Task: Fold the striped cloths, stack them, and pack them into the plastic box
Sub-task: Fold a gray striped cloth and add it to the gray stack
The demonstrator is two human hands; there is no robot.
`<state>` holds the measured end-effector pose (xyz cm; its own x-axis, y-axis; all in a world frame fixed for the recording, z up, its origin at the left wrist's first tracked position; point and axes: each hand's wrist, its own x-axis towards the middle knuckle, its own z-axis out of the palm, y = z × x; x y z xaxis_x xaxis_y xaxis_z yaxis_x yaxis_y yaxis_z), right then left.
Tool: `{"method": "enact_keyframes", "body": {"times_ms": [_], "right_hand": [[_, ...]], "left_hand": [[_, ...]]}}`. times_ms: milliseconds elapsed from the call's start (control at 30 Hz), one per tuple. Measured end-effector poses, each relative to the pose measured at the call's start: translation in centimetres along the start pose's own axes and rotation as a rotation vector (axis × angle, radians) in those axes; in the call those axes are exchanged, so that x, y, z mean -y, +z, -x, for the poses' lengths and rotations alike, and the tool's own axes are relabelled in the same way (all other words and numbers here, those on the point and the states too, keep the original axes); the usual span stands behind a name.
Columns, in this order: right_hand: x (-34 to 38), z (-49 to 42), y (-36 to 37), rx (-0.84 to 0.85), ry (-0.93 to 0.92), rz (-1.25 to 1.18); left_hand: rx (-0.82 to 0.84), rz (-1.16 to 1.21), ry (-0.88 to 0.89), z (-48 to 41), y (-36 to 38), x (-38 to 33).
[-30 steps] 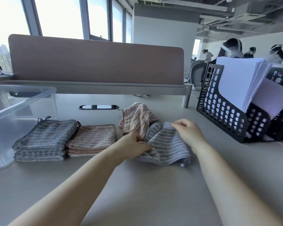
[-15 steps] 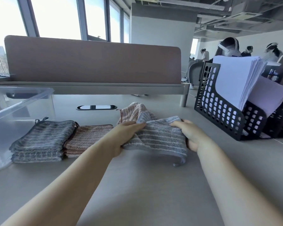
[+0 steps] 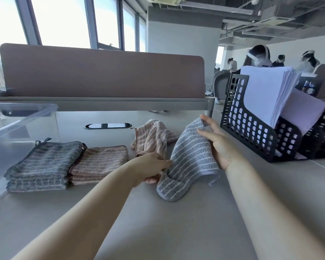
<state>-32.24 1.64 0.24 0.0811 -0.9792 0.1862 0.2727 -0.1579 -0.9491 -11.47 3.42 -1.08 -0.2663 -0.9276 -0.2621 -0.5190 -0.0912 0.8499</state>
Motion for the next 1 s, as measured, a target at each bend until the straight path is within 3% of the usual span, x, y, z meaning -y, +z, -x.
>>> {"method": "enact_keyframes", "body": {"times_ms": [133, 200, 367, 533, 667, 800, 933, 1000], "right_hand": [[-0.3, 0.3, 0.1, 0.058, 0.019, 0.087], [-0.3, 0.2, 0.2, 0.038, 0.009, 0.082], [0.3, -0.3, -0.1, -0.104, -0.032, -0.204], [0.5, -0.6, -0.9, -0.169, -0.053, -0.126], [1.2, -0.6, -0.7, -0.101, 0.009, -0.048], [1.7, 0.1, -1.2, 0.107, 0.059, 0.130], [1.3, 0.0, -1.6, 0.029, -0.002, 0.465], [1.2, -0.3, -1.7, -0.009, -0.066, 0.508]], "left_hand": [[0.050, -0.246, 0.119, -0.3, 1.1, -0.1], [0.025, -0.236, 0.185, -0.2, 1.4, -0.1], [0.052, 0.459, 0.102, 0.5, -0.4, -0.8], [0.128, 0.589, 0.087, 1.5, -2.3, -0.4], [0.133, 0.680, 0.272, 2.3, -3.1, -1.1], [0.005, 0.509, 0.394, 2.4, -3.7, -1.3], [-0.205, -0.205, 0.406, 1.1, -4.9, -1.0], [-0.277, -0.342, 0.414, 0.8, -5.0, -1.2]]}}
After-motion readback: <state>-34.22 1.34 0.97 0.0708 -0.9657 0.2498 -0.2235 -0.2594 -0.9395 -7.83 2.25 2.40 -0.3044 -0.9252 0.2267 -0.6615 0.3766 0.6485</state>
